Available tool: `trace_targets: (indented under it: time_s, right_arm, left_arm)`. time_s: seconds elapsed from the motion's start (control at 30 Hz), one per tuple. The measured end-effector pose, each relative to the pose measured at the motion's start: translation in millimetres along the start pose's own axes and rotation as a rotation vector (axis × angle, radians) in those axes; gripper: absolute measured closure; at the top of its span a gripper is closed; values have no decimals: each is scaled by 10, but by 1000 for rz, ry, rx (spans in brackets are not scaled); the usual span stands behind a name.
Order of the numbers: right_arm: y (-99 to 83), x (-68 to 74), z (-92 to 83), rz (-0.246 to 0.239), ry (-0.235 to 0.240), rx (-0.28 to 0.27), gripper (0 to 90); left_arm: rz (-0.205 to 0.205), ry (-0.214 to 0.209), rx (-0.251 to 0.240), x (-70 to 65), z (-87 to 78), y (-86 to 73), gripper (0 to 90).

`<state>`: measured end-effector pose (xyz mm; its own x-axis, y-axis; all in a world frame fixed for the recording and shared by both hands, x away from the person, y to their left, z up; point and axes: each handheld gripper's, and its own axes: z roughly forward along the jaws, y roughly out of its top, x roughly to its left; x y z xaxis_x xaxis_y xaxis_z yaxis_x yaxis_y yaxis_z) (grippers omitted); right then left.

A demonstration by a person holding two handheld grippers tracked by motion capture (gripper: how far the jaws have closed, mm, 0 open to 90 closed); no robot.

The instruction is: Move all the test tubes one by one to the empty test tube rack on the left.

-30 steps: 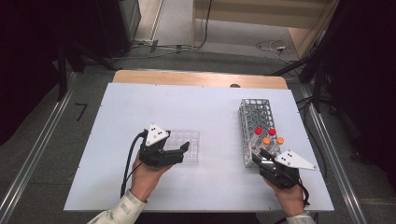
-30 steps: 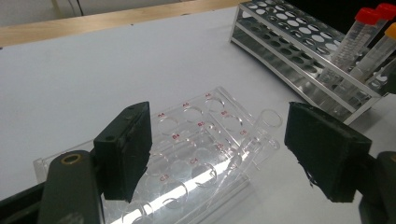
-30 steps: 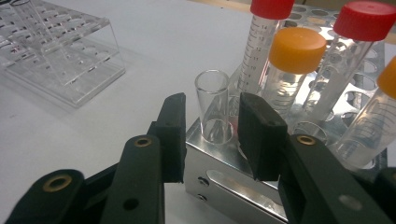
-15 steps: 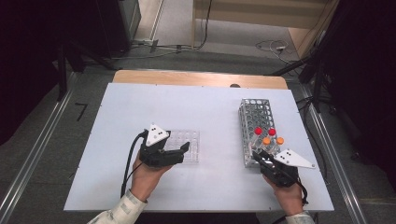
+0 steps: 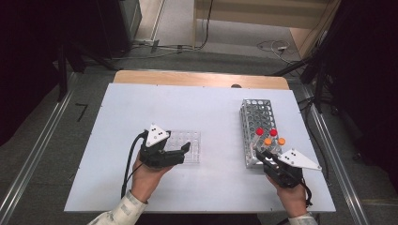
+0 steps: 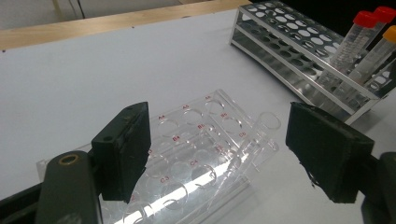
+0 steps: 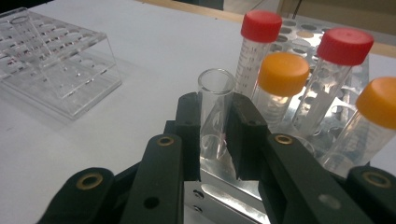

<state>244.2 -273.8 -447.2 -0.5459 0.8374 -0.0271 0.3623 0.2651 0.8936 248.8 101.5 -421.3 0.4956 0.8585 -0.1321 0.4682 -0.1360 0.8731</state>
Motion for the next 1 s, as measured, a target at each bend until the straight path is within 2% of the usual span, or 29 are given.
trace_targets:
  time_s: [0.43,0.53,0.77,1.0]
  right_arm:
    - [203,-12,-257,14,-13,-74,734]
    - [241,2,-297,16,-3,-91,734]
    - [346,101,-320,-3,29,-107,735]
    - [448,291,-238,-32,83,-107,735]
  left_arm:
    - [-11,7,-22,23,-63,37,225]
    - [-15,9,-30,20,-78,45,225]
    - [-16,13,-32,36,-87,47,223]
    - [-21,15,-45,42,-128,64,223]
